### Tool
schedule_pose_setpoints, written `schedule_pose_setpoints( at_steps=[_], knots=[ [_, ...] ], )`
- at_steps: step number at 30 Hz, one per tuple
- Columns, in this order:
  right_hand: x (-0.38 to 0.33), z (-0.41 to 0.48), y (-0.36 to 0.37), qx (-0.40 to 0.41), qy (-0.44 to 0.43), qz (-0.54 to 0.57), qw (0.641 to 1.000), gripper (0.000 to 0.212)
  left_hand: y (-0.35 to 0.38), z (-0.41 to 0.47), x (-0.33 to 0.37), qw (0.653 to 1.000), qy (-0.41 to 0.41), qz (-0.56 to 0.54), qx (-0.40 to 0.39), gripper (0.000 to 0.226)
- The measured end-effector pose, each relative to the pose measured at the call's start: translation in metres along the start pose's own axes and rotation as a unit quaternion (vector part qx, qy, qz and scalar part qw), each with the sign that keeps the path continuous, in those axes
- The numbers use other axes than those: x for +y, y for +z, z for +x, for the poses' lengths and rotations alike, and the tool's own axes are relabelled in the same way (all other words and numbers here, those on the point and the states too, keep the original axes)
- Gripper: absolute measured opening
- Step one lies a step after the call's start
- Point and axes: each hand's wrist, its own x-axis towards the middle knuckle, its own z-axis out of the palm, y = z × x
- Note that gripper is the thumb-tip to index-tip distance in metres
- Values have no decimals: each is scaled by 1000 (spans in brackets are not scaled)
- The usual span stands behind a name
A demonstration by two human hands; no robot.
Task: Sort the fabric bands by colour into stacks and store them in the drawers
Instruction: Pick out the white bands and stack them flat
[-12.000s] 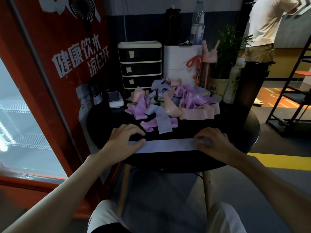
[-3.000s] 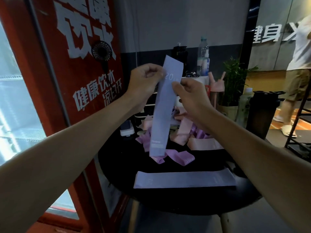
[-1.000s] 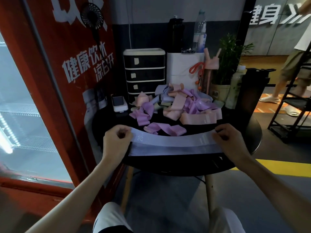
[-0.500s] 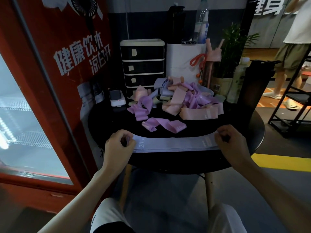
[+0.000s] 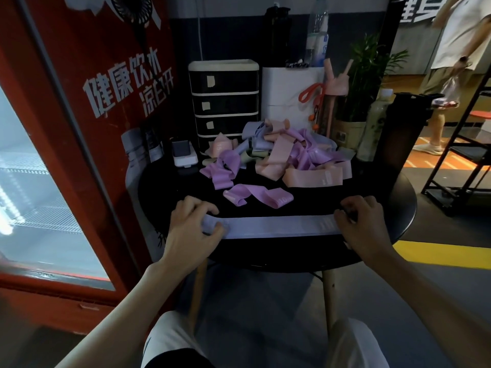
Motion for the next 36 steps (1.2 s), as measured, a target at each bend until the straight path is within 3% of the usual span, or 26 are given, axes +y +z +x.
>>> schedule_pose_setpoints(
  at_steps=[4, 6, 9, 17, 24, 29, 36],
  knots=[
    [-8, -2, -3, -84, -50, -89, 991, 36, -2, 22, 13, 978, 125, 77, -148, 55],
    [-8, -2, -6, -124, -65, -98, 985, 37, 3, 32, 20, 961, 147, 92, -214, 61],
    [-6, -3, -7, -139, -83, -90, 983, 28, 8, 39, 20, 953, 137, 76, -260, 50],
    [-4, 0, -5, -148, -84, -78, 982, 20, 12, 38, 12, 954, 110, 16, -280, 36],
    [-6, 4, -7, -179, -61, -86, 978, 22, 8, 45, 24, 955, 105, 60, -271, 38],
    [-27, 28, -7, -165, -79, -82, 980, 20, 22, 71, 36, 989, 51, 54, -131, 35],
    [-99, 88, 23, -165, -169, 36, 971, 18, 62, 88, 20, 975, -68, 107, -182, 42]
  ],
)
